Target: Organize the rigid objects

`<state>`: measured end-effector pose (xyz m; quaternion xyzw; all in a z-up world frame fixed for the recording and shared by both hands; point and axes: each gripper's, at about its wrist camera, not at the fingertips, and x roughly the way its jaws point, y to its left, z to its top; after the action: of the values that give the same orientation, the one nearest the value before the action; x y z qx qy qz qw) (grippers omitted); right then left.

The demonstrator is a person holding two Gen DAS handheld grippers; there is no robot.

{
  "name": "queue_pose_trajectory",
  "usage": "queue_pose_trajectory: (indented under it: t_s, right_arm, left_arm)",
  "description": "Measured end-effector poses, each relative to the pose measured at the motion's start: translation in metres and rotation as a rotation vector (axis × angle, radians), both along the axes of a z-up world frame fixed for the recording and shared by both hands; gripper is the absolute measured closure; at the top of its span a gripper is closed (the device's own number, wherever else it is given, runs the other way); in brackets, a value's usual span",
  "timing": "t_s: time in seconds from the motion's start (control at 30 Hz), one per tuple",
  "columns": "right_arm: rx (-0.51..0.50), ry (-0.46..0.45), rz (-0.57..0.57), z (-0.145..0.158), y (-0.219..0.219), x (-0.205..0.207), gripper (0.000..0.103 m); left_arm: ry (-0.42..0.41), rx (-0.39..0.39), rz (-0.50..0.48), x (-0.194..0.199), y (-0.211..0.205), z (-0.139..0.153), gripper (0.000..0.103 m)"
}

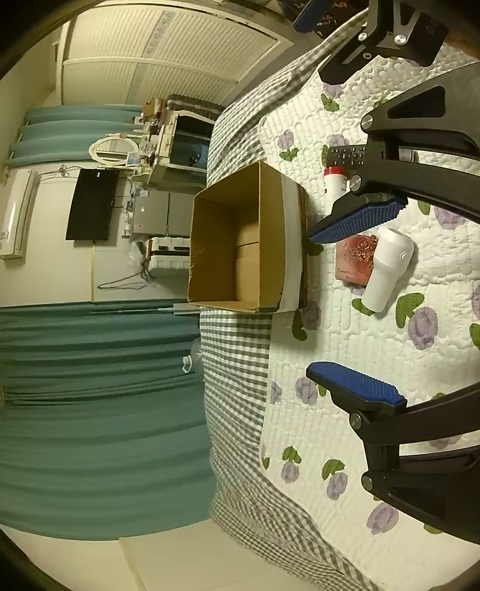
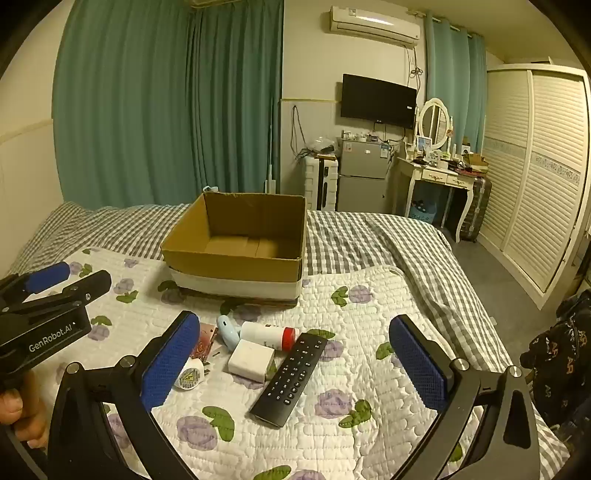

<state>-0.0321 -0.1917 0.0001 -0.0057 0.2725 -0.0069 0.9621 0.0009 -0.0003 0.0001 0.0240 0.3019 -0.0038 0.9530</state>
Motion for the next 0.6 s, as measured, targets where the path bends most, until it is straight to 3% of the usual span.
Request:
queue_pose_trajectory:
  t_s: [0.6]
  right_arm:
    - [0.001,-0.001,0.0,0.0024,-0.0009,0.0007,0.0]
  left_arm:
    - [-0.019,-0.025,-0.025,-0.0014,0.0032,0.0011,0.034]
